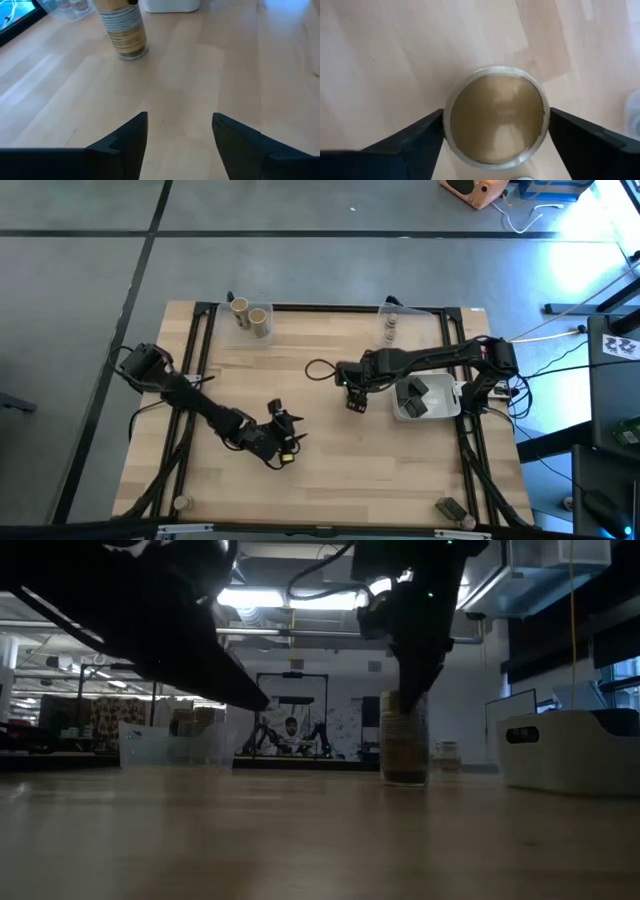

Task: Sort spices by type
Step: Put the cream brown seasoning bottle into the left transparent bin

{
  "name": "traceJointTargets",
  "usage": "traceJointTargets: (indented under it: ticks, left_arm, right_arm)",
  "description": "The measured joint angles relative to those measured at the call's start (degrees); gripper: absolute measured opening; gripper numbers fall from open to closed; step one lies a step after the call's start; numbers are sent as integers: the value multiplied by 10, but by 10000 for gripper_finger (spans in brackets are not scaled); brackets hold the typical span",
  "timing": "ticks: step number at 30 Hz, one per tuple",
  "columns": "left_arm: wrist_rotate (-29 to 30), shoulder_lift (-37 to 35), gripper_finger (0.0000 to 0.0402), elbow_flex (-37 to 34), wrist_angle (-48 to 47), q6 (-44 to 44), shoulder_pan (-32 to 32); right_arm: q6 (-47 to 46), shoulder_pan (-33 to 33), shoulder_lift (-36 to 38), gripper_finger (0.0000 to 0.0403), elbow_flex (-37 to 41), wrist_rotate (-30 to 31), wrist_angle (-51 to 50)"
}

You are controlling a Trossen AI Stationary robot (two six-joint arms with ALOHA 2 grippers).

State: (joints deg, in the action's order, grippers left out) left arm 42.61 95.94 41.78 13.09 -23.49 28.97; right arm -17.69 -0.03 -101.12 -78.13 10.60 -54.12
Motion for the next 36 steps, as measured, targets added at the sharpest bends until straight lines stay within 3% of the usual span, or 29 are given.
traceJointTargets:
  ticks: [8,13,18,29,36]
  left_arm:
    - [-12,0,283,40,0,40,-47]
    - [-64,0,320,81,0,78,-114]
    - [-178,0,327,124,1,134,-187]
    - [-335,51,327,196,31,199,-292]
    - [-352,125,327,267,30,237,-310]
  right_arm:
    - [10,13,56,377,1,33,-70]
    - [-14,61,126,379,16,150,-110]
    - [-56,92,195,380,82,217,-107]
    - [-152,133,280,380,203,306,-81]
    - [-165,133,281,380,222,319,-74]
